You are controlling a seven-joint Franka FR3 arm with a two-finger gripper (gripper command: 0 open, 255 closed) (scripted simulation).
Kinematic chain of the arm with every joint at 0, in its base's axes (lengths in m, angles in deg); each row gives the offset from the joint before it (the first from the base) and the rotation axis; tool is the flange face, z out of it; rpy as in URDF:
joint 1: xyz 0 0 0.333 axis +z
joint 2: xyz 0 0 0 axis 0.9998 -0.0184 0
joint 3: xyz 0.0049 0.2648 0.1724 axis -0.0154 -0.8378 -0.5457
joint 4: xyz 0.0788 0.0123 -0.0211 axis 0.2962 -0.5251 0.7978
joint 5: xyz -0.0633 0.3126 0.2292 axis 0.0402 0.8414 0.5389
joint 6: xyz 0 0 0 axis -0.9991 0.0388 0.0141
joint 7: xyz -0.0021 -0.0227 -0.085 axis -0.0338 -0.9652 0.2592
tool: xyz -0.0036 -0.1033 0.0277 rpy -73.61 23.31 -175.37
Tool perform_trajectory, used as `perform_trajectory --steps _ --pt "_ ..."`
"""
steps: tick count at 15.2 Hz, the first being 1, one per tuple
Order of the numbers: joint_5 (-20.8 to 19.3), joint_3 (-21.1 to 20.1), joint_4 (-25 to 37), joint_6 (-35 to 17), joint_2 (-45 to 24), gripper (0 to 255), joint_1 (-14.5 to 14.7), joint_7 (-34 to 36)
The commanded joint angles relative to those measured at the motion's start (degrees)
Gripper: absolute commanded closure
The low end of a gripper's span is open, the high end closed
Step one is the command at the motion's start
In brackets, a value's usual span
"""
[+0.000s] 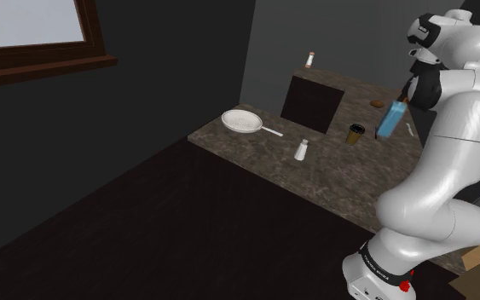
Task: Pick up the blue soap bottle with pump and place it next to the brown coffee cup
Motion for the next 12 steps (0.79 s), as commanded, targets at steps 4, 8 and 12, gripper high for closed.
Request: perform_trajectory --steps 4,8,12 --pt "-0.82 0.13 -7.03 -5.2 1.89 255 1.59 -0.14" --pt "-1.17 0.13 -11.46 -8.78 2.73 255 2.42 -0.25" --pt "-1.33 0.09 -15.32 -12.13 3.22 255 3.03 -0.39"
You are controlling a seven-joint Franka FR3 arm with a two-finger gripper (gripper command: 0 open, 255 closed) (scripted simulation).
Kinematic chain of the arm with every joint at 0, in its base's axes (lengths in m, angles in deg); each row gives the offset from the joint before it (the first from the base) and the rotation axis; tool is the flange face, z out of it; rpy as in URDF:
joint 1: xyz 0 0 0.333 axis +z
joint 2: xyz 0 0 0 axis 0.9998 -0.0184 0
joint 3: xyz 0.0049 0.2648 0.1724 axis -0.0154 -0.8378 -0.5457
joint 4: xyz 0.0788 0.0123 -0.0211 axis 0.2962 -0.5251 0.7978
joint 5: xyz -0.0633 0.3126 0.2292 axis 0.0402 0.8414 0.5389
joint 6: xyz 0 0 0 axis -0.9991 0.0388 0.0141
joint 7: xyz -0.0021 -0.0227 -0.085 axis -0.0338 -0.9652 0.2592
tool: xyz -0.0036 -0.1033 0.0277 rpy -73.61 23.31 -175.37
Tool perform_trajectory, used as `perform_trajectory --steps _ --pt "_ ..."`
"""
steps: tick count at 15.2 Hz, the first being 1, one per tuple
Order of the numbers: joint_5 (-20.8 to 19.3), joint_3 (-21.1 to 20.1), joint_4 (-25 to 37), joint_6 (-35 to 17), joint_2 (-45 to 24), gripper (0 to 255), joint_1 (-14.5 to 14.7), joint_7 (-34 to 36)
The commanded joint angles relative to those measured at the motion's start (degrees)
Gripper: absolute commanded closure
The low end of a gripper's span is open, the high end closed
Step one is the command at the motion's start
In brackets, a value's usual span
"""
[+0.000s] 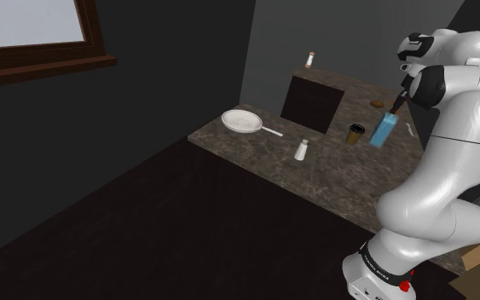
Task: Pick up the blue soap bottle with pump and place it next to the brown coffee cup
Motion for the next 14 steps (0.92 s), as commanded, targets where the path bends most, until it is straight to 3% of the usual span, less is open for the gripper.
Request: perform_trajectory --steps 1,14 --pt "-0.05 -0.04 -2.02 -1.89 0.18 255 0.32 -0.05" --pt "0.51 -0.47 -11.4 -11.61 -0.34 255 1.24 -0.83"
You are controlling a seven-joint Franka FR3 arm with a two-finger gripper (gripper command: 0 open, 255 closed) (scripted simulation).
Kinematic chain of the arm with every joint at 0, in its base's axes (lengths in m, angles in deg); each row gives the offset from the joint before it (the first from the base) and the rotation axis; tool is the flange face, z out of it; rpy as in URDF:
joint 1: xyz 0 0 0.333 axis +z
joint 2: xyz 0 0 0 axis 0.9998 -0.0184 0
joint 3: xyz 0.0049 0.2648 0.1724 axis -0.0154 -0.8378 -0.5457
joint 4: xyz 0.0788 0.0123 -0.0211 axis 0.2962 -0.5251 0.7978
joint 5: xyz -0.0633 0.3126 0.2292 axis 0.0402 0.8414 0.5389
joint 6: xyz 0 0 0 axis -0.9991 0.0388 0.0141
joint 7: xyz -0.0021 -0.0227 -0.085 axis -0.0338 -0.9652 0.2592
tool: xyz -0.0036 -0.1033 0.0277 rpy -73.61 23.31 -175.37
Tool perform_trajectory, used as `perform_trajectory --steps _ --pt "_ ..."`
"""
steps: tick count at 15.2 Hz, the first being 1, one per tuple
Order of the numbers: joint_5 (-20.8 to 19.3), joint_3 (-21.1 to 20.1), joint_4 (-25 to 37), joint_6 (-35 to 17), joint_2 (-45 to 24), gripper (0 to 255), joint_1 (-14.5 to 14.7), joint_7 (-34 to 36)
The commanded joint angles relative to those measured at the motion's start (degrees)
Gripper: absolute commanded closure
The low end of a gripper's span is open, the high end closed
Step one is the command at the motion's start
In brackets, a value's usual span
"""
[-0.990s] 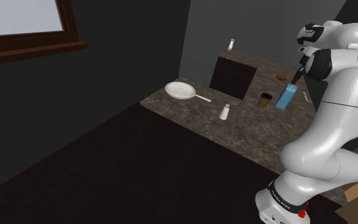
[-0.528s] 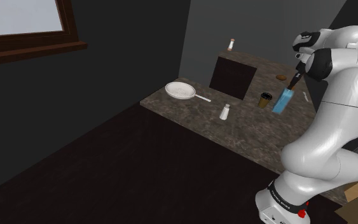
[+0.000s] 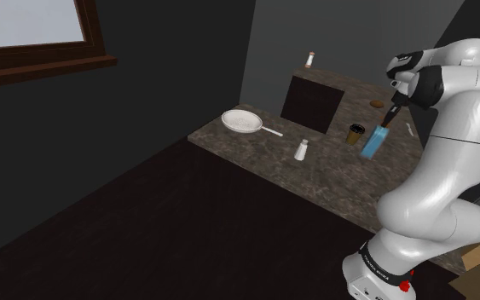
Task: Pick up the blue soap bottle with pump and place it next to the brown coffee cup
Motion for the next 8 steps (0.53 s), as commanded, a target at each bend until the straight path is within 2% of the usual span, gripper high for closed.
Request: perform_trajectory --steps 1,4,8 --pt "0.14 -0.08 -1.32 -1.47 -0.14 255 0.1 -0.15" --pt "0.45 -0.24 -2.9 -3.45 -0.61 255 0.15 -0.4" --pt "0.45 -0.24 -2.9 -3.45 -0.61 255 0.15 -0.4"
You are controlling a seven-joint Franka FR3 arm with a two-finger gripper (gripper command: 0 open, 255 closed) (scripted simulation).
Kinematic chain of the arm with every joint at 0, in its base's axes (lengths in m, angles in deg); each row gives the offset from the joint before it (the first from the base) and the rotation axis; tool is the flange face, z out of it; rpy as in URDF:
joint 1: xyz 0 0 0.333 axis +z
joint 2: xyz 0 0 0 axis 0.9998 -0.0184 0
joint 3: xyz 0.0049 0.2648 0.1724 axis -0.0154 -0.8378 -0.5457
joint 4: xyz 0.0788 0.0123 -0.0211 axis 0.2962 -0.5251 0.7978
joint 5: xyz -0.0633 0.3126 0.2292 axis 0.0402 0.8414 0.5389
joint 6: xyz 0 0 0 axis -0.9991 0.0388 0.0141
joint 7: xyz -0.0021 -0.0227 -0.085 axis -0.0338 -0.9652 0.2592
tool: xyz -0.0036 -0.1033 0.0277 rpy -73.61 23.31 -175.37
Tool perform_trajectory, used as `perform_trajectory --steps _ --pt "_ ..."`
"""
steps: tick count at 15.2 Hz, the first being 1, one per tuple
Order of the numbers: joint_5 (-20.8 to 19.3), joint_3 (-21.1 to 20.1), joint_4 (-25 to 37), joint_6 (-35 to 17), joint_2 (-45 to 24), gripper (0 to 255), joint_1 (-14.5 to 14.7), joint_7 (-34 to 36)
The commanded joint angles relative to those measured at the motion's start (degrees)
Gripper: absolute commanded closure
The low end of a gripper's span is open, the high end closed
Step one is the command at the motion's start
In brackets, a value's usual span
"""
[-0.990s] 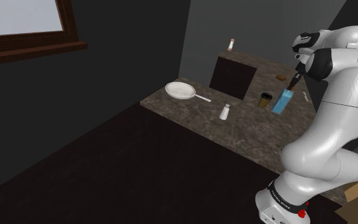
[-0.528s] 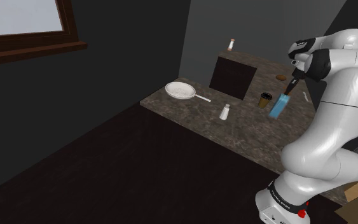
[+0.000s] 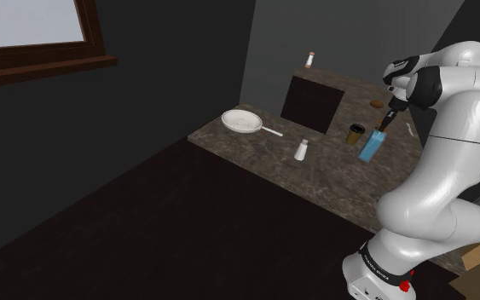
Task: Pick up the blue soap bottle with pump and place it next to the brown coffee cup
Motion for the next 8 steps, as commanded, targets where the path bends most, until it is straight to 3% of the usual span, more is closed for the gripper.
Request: perform_trajectory --steps 1,3,4,8 --pt "0.0 0.0 -0.04 -0.06 0.02 255 0.01 0.0" --pt "0.0 0.0 -0.04 -0.06 0.02 255 0.01 0.0" --pt "0.0 0.0 -0.04 -0.06 0.02 0 0.01 0.0" --pt "0.0 0.0 -0.05 -0.06 0.03 0 0.01 0.0"
